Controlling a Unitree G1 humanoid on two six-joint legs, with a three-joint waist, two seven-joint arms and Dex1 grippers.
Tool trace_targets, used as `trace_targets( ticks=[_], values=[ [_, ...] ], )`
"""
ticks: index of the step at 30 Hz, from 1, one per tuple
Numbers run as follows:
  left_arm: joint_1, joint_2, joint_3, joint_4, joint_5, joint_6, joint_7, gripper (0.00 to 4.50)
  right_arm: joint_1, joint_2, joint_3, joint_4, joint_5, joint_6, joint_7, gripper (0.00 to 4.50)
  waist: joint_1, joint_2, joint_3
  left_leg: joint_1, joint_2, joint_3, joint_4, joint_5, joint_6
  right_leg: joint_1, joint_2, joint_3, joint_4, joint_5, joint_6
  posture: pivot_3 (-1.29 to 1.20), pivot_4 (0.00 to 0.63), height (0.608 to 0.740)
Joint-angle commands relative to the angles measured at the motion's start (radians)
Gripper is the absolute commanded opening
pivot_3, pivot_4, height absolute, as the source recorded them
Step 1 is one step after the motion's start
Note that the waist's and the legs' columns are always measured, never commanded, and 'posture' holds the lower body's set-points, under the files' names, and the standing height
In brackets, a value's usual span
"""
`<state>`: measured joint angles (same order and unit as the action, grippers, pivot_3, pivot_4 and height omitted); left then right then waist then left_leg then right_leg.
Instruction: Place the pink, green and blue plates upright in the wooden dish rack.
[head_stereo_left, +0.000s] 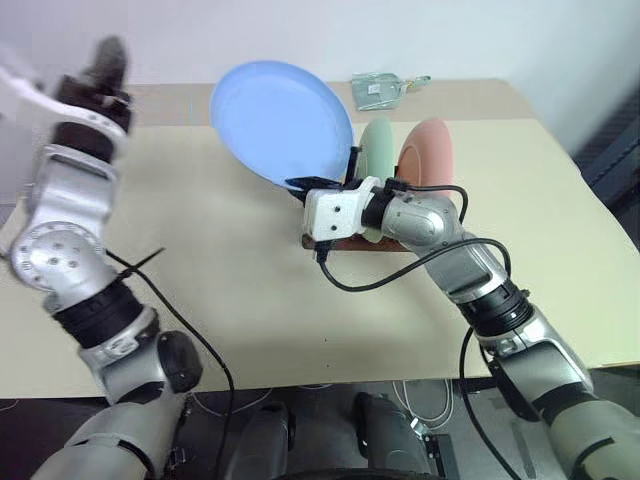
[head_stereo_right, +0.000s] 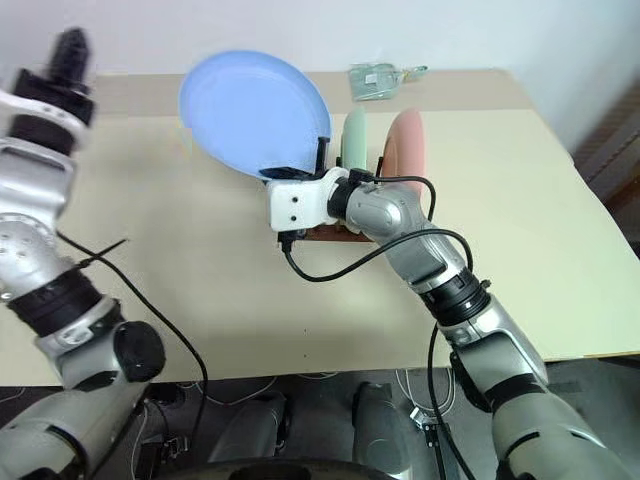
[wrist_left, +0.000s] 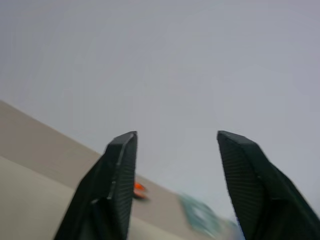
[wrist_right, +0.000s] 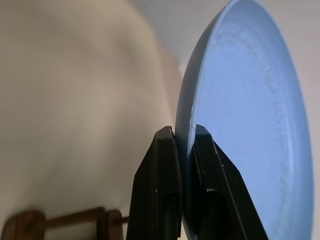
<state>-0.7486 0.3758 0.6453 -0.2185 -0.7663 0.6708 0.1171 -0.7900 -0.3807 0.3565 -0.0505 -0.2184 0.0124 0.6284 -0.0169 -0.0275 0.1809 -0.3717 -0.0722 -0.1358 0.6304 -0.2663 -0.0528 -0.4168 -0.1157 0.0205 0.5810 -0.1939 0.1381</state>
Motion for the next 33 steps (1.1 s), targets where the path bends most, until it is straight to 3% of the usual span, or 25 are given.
trace_targets(
  ticks=[1, 5, 8, 15, 25, 33],
  values=[
    [0.161, 0.092, -0.117, 0.036, 0.182, -0.131, -0.141, 2.56, -0.009, 0.125, -0.192, -0.193, 0.307, 0.249, -0.022, 0.00, 0.000, 0.001, 0.000, 0.000, 0.000, 0.000, 0.000, 0.000, 0.000, 0.000, 0.000, 0.000, 0.000, 0.000, 0.000, 0.00, 0.150, 0.740],
    [0.325, 0.080, -0.226, 0.018, 0.224, -0.198, -0.266, 2.56, -0.021, 0.282, -0.390, -0.346, 0.651, 0.603, -0.154, 0.00, 0.013, -0.001, -0.001, -0.002, 0.000, -0.002, 0.000, -0.002, 0.004, -0.002, 0.001, 0.000, 0.001, 0.001, -0.002, 0.00, 0.150, 0.740],
    [0.415, 0.047, -0.312, 0.001, 0.263, -0.225, -0.319, 2.56, -0.015, 0.407, -0.518, -0.418, 0.874, 0.812, -0.351, 0.00, 0.019, -0.001, -0.001, -0.002, 0.000, -0.004, 0.000, -0.002, 0.004, -0.002, 0.001, -0.002, 0.001, 0.002, -0.004, 0.00, 0.150, 0.740],
    [0.585, 0.110, -0.556, -0.035, 0.429, -0.337, -0.521, 2.56, 0.034, 0.542, -0.646, -0.475, 1.146, 1.045, -0.720, 0.00, 0.001, 0.004, -0.002, -0.002, 0.001, -0.002, -0.003, -0.001, 0.003, -0.007, 0.002, 0.000, 0.003, 0.002, -0.005, 0.00, 0.150, 0.740],
    [0.664, 0.166, -0.683, -0.116, 0.424, -0.279, -0.716, 2.56, 0.022, 0.502, -0.677, -0.422, 1.428, 1.067, -0.991, 0.00, -0.003, 0.005, -0.001, -0.002, 0.003, 0.000, -0.003, -0.001, 0.004, -0.008, 0.003, 0.001, 0.003, 0.002, -0.006, 0.00, 0.150, 0.740],
    [0.673, 0.161, -0.719, -0.153, 0.449, -0.259, -0.728, 2.56, -0.017, 0.442, -0.631, -0.354, 1.493, 1.024, -1.072, 0.00, -0.003, 0.006, -0.001, -0.002, 0.003, 0.000, -0.003, -0.001, 0.004, -0.008, 0.003, 0.001, 0.003, 0.002, -0.006, 0.00, 0.150, 0.740]
  ],
)
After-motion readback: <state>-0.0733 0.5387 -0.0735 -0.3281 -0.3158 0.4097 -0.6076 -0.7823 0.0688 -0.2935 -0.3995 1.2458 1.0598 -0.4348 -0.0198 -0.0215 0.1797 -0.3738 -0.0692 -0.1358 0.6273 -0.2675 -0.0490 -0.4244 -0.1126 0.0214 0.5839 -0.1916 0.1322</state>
